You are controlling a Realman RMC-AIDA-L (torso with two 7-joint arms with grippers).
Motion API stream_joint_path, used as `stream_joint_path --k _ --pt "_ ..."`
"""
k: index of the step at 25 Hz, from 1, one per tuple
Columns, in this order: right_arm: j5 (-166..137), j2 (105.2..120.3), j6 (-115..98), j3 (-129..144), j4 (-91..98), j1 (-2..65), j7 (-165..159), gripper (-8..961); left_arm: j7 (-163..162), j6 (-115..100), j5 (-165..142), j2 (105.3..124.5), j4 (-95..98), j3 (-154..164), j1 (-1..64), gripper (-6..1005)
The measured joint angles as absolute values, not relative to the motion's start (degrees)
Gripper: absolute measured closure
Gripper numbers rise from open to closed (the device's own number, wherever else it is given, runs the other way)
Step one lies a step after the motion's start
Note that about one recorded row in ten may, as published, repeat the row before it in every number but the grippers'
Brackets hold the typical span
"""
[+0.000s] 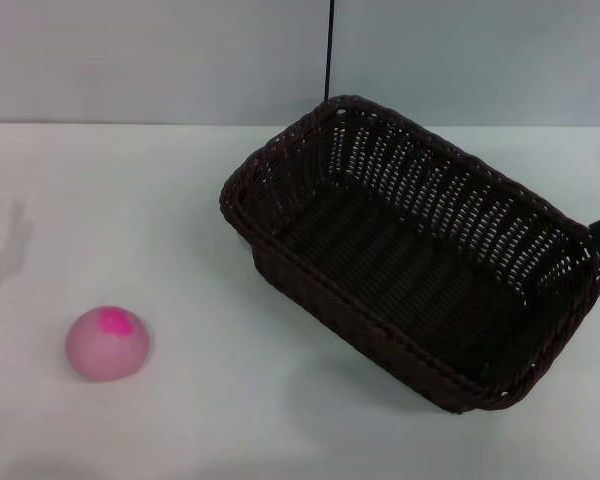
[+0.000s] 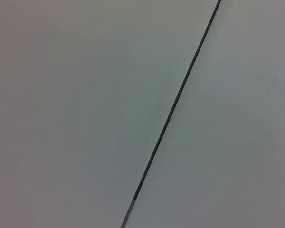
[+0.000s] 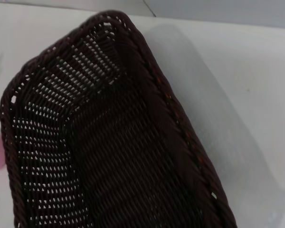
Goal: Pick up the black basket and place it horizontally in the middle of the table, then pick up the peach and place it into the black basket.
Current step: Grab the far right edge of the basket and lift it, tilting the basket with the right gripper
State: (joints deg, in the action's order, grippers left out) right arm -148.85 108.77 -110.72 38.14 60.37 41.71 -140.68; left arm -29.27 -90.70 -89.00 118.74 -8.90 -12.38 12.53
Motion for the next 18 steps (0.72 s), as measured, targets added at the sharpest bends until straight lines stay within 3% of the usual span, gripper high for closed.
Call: stream_joint_path --k 18 --pt "-148.98 109.90 -102.24 41.02 49.68 41.91 -138.90 169 -29.27 -90.11 -89.03 118.74 -9.65 -12.30 12.45 190"
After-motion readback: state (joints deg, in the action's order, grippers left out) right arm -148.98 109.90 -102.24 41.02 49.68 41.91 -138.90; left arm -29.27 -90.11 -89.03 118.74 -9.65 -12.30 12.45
